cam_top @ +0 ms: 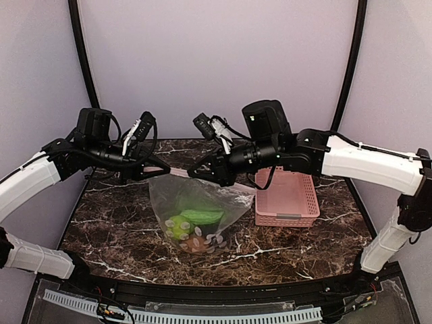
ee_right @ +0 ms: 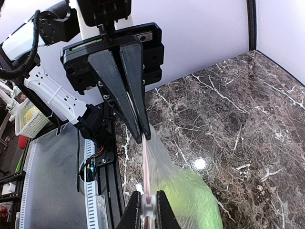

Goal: Place the food in the zip-top bag and seal the zipper
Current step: Zip the zipper on the zipper food storage bag.

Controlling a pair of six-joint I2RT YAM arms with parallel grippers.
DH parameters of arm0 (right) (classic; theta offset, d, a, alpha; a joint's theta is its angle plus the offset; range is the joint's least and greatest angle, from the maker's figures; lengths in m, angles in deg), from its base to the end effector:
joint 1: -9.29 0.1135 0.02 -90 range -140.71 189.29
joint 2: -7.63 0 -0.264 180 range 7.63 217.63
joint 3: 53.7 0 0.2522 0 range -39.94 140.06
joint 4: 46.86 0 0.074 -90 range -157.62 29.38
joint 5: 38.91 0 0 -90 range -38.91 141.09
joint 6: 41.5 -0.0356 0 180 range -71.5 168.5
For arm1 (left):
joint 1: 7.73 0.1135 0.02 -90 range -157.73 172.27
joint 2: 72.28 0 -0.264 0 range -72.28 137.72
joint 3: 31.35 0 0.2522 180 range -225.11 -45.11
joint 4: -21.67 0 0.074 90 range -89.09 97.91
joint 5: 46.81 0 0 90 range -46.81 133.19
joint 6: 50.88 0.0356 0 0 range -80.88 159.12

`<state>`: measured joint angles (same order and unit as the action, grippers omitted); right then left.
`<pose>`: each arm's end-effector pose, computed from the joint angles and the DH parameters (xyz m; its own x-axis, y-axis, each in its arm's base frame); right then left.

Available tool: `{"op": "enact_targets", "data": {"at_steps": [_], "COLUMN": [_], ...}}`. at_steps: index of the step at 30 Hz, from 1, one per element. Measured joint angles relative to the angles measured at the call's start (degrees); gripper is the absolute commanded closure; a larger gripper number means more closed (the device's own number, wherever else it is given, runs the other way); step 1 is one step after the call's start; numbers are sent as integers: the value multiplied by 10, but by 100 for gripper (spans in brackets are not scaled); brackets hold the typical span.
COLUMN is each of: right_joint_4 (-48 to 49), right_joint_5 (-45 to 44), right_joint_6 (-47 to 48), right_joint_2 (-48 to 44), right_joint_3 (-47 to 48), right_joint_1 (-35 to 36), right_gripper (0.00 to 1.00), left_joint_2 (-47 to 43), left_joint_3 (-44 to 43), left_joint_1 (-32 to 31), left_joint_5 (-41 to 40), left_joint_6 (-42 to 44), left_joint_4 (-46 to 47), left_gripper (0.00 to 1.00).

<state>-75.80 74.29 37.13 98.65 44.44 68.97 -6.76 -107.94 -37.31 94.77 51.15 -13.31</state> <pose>0.1767 0.3299 0.3691 -0.3768 -0.2853 -0.8813 -0.9219 0.2087 0.3266 0.2002 -0.1457 0.3632 -0.1510 0.2346 -0.9603 0.9827 0.1411 -0.1200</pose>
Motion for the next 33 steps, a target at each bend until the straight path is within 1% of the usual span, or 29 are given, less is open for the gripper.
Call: {"op": "enact_targets", "data": {"at_steps": [14, 33], "right_joint_4": [23, -18], "right_joint_5": [-7, 31], "right_joint_6": [-10, 19], "right_joint_2": [-20, -26], "right_joint_3": [-29, -25], "right_joint_1": [3, 3], "right_gripper": [99, 99], "left_joint_2": [-2, -4], "left_joint_3": [3, 8], "left_joint_1": [-3, -6], "left_joint_5": [5, 25], "left_joint_6": [0, 0], "left_joint_4": [8, 11], "left_gripper": [99, 99]}}
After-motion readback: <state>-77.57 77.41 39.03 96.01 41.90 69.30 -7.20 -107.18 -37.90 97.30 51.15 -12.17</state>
